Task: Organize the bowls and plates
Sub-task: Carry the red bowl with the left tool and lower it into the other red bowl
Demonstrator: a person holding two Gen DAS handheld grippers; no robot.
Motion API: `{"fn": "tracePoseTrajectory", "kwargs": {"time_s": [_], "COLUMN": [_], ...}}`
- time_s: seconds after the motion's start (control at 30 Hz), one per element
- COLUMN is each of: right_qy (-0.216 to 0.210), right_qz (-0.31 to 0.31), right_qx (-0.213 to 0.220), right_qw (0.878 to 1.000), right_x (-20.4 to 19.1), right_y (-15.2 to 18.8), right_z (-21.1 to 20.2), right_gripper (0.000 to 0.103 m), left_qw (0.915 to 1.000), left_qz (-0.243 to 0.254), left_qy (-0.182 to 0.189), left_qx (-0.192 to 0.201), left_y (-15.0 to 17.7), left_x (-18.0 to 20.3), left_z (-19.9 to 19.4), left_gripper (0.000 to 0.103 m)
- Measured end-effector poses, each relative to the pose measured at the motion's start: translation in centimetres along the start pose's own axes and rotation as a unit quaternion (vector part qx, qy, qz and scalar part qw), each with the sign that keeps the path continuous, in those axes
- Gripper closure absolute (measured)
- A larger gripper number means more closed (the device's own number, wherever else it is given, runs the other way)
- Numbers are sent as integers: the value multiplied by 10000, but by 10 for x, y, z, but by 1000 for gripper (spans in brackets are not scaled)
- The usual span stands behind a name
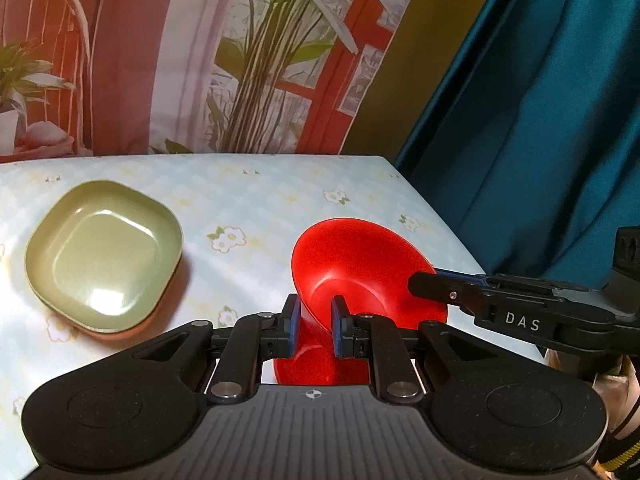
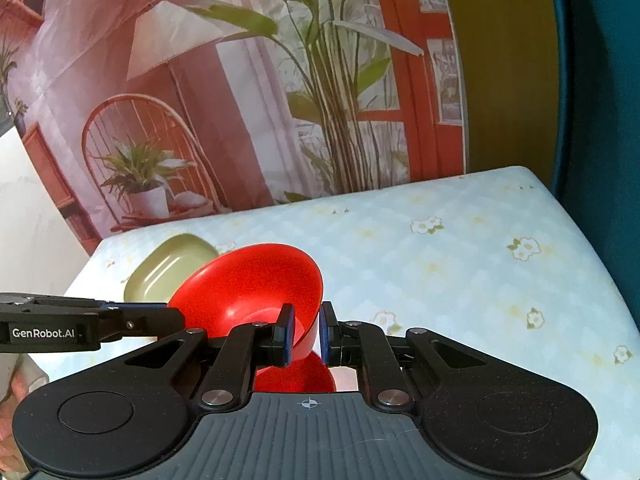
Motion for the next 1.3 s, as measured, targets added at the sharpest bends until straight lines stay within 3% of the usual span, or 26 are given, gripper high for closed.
{"fn": "tracePoseTrajectory", "kwargs": {"time_s": [0.47, 1.3], "right_qy": [37, 77], "right_qz": [-85, -169], "right_qx": [-239, -424], "right_qw": [9997, 9989], "right_x": [4, 4], "right_y": [24, 34], "right_z": [-3, 5], "right_gripper": [91, 91], "left_qw": [9998, 9993], "left_qz": [-92, -227], "left_qy": [50, 67], "left_qx": [-148, -304], "left_y": [18, 21], "left_x": [1, -4], "left_z": [2, 14], "left_gripper": [86, 86]}}
Point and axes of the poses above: each gripper's, at about its wrist camera, not at the fingertips, and z roughly the way its jaws point, x to its right, y to its underside, the point moved 5 cm from there along z, roughly the way its jaws point, and after that the axes turned 14 degrees about y, right-handed, at the moved point
